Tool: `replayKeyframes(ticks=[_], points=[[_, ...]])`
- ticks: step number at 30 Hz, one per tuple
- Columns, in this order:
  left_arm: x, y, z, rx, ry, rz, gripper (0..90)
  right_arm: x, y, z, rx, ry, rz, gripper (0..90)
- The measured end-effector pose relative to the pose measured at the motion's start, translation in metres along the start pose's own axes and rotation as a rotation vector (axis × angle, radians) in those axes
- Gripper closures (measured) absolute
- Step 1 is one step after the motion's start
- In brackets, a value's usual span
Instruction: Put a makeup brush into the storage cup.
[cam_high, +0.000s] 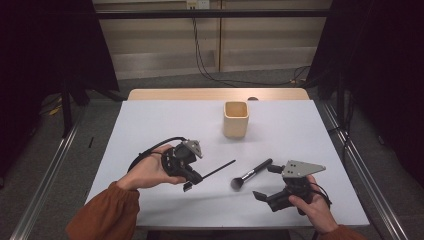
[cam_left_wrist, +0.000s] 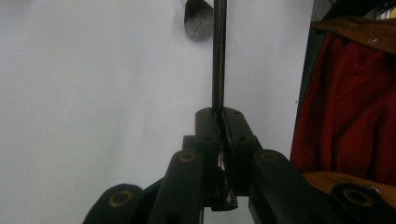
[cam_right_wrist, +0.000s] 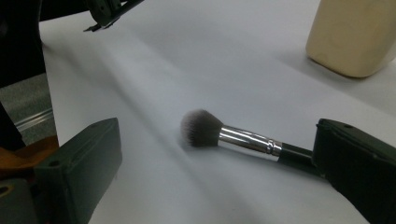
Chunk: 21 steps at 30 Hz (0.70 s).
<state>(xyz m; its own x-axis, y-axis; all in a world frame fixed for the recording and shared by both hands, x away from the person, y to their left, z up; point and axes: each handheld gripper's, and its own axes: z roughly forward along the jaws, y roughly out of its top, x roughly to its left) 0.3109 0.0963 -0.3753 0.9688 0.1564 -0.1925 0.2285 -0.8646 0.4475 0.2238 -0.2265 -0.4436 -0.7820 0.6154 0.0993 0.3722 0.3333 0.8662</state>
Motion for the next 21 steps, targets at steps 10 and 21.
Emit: replayKeyframes(ticks=[10, 21], points=[[-0.003, 0.008, 0.002, 0.078, 0.002, 0.027, 85.7, 0.001, 0.022, 0.008, 0.104, 0.109, -0.024, 1.5], [-0.006, 0.013, 0.006, 0.12, -0.008, 0.043, 85.7, 0.005, 0.034, 0.028, 0.261, 0.178, -0.078, 5.0]])
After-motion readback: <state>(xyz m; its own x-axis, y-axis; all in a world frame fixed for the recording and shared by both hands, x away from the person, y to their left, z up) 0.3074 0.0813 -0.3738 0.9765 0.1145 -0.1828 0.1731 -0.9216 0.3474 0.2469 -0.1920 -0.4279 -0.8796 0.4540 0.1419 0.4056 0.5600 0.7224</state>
